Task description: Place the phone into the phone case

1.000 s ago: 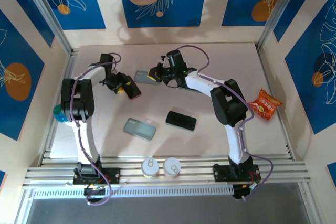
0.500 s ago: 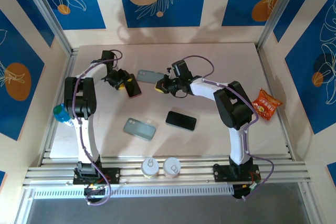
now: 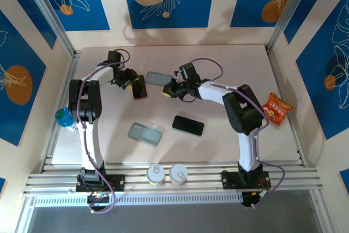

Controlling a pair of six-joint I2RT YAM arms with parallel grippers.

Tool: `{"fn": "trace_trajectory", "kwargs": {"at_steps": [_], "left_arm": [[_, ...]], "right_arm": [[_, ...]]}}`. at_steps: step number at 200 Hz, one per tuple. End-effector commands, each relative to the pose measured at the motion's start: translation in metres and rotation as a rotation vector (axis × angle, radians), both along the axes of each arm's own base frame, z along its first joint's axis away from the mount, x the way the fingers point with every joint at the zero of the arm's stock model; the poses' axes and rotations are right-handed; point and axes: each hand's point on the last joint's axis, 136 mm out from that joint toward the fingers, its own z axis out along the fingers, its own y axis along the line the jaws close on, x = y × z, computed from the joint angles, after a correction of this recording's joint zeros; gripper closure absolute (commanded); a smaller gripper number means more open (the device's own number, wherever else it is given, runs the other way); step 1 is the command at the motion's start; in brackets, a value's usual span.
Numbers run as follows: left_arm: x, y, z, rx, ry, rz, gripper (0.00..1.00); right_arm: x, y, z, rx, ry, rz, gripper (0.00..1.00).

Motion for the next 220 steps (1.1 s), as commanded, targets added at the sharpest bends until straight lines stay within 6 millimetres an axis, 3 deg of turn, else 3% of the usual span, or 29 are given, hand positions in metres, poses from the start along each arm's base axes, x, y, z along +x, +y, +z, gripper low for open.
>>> {"fn": "trace_trajectory", "kwargs": {"at_steps": [1, 47, 70, 94, 117, 141, 190, 220], "left_arm": [[0.065, -0.007, 0.035, 0.03, -0.305, -0.019, 0.47], [0.072, -0.009, 0.034, 0.03, -0.301, -0.019, 0.47], [0.069, -0.008, 0.036, 0.041, -0.306, -0.026, 0.47], [0.063, -0.005, 0.037, 0.051, -0.298, -0.031, 0.48], [0.049, -0.005, 0.049, 0.04, -0.321, -0.027, 0.47], [0.021, -0.005, 0.062, 0.015, -0.323, -0.027, 0.47], [-0.064, -0.004, 0.076, -0.016, -0.296, -0.036, 0.47], [-0.114, -0.005, 0.074, -0.021, -0.279, -0.045, 0.47]], "right_arm": [[-0.006, -0.005, 0.014, -0.008, -0.027, 0.022, 1.0], [0.0, -0.019, -0.001, -0.165, -0.047, 0.036, 1.0], [0.007, -0.031, 0.003, -0.241, -0.085, 0.021, 0.93], [0.016, -0.046, 0.009, -0.287, -0.12, -0.006, 0.74], [0.027, -0.065, 0.008, -0.378, -0.131, -0.023, 0.65], [0.033, -0.093, 0.004, -0.492, -0.133, -0.048, 0.58], [0.042, -0.147, 0.018, -0.679, -0.235, 0.004, 0.35], [0.058, -0.177, 0.025, -0.672, -0.205, -0.003, 0.31]]}}
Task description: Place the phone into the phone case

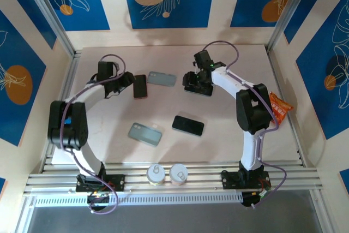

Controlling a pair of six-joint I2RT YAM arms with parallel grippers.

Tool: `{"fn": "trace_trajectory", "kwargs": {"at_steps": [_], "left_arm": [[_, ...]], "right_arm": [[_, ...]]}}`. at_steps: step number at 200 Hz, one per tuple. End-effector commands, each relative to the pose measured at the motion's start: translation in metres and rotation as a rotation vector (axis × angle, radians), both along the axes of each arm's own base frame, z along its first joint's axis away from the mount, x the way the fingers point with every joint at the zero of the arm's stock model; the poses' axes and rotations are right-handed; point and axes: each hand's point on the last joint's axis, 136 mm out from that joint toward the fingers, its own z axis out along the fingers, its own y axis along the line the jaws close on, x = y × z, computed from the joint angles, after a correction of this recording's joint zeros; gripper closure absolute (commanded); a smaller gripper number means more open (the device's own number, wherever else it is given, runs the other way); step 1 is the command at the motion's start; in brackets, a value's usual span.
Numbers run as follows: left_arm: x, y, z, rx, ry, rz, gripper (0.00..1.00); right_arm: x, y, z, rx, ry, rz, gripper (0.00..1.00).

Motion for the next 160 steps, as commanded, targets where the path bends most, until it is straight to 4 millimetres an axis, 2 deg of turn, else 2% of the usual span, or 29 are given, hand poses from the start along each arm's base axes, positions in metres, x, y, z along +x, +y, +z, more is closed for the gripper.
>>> {"fn": "trace_trajectory", "kwargs": {"at_steps": [1, 37, 72, 101, 119, 160], "left_arm": [[-0.034, -0.009, -0.006, -0.014, 0.017, -0.028, 0.47], [-0.078, -0.014, -0.008, -0.018, 0.038, -0.044, 0.47], [-0.102, -0.008, -0.003, 0.014, 0.037, -0.047, 0.46], [-0.11, -0.003, 0.001, 0.04, 0.035, -0.042, 0.46], [-0.112, -0.002, 0.003, 0.042, 0.032, -0.04, 0.46], [-0.112, -0.002, 0.004, 0.033, 0.017, -0.031, 0.45]], "right_arm": [[0.011, -0.028, 0.022, -0.035, -0.021, 0.025, 0.31], [0.033, -0.056, 0.014, 0.005, 0.016, -0.024, 0.3], [0.055, -0.065, -0.007, 0.046, 0.069, -0.044, 0.3], [0.066, -0.064, -0.028, 0.071, 0.111, -0.049, 0.31], [0.07, -0.064, -0.032, 0.087, 0.115, -0.057, 0.31], [0.064, -0.065, -0.043, 0.103, 0.148, -0.062, 0.31]]}}
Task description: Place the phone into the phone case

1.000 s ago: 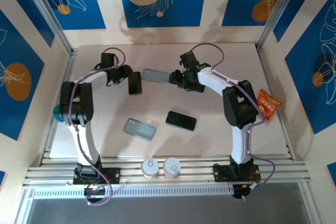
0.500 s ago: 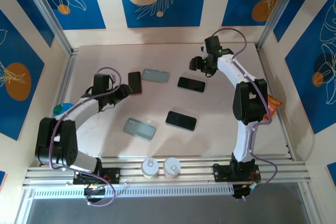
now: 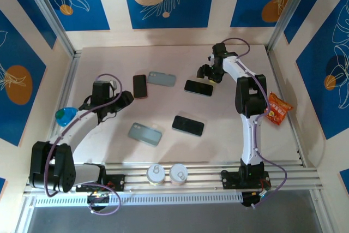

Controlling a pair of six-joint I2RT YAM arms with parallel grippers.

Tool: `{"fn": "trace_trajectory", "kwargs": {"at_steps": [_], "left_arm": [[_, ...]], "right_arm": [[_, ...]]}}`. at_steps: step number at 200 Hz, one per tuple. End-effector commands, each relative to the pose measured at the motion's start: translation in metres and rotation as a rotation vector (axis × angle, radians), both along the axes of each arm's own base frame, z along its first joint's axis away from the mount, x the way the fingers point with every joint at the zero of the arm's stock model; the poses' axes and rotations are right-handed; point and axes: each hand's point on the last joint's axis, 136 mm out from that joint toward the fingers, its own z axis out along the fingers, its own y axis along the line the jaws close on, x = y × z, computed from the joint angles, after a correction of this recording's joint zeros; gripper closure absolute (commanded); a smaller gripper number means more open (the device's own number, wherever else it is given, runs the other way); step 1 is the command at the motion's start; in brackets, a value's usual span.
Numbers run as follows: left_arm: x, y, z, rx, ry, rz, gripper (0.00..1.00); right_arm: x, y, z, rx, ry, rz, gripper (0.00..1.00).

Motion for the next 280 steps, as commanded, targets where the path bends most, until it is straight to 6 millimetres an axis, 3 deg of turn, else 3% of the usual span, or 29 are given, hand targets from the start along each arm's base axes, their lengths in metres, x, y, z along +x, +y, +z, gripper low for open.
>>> {"fn": "trace_trajectory", "kwargs": {"at_steps": [1, 52, 103, 134, 158, 208, 240, 280], "left_arm": [[-0.006, 0.001, -0.004, 0.015, 0.008, -0.002, 0.45], [-0.006, -0.001, -0.004, 0.003, 0.009, -0.006, 0.45], [-0.009, -0.001, -0.006, -0.004, 0.004, -0.008, 0.45], [-0.011, -0.002, -0.011, -0.015, 0.008, -0.004, 0.45], [-0.012, -0.003, -0.012, -0.023, 0.009, -0.007, 0.45], [-0.015, -0.005, -0.01, -0.018, 0.001, -0.031, 0.45], [-0.018, -0.004, -0.015, -0.014, 0.01, -0.031, 0.45], [-0.016, -0.004, -0.02, -0.007, 0.021, -0.033, 0.44]], "right_arm": [[0.0, 0.004, 0.009, 0.047, 0.002, 0.005, 0.31], [-0.031, 0.013, -0.007, 0.049, 0.047, 0.0, 0.31], [-0.073, 0.02, -0.004, 0.057, 0.085, -0.018, 0.32], [-0.096, 0.04, 0.004, 0.099, 0.087, 0.014, 0.31], [-0.109, 0.054, 0.007, 0.034, 0.073, 0.078, 0.31], [-0.097, 0.056, 0.02, -0.193, -0.043, 0.214, 0.21], [-0.088, 0.055, 0.01, -0.341, -0.05, 0.29, 0.17], [-0.081, 0.068, -0.001, -0.344, -0.041, 0.323, 0.11]]}}
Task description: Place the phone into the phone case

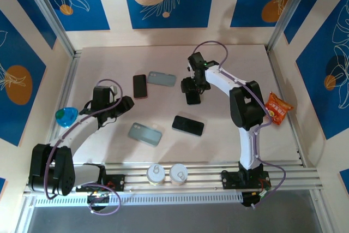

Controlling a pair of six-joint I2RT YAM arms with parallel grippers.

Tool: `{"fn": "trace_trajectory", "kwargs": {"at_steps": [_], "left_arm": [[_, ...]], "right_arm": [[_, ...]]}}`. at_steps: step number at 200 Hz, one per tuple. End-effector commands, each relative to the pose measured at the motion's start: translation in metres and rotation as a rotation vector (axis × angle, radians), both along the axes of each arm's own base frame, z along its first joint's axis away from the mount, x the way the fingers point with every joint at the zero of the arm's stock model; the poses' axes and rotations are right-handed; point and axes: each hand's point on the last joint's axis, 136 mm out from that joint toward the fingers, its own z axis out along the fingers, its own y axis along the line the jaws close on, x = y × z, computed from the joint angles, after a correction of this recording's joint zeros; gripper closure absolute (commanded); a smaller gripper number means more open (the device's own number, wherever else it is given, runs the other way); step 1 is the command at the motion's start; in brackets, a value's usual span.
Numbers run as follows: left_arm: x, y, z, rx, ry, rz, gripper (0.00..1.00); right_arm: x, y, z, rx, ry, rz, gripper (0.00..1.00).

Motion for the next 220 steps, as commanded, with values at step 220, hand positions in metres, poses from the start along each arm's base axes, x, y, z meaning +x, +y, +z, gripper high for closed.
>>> {"fn": "trace_trajectory", "kwargs": {"at_steps": [220], "left_arm": [[-0.001, -0.004, -0.006, 0.012, 0.005, -0.033, 0.44]], "right_arm": [[-0.016, 0.006, -0.063, -0.165, 0.147, 0.07, 0.14]]}}
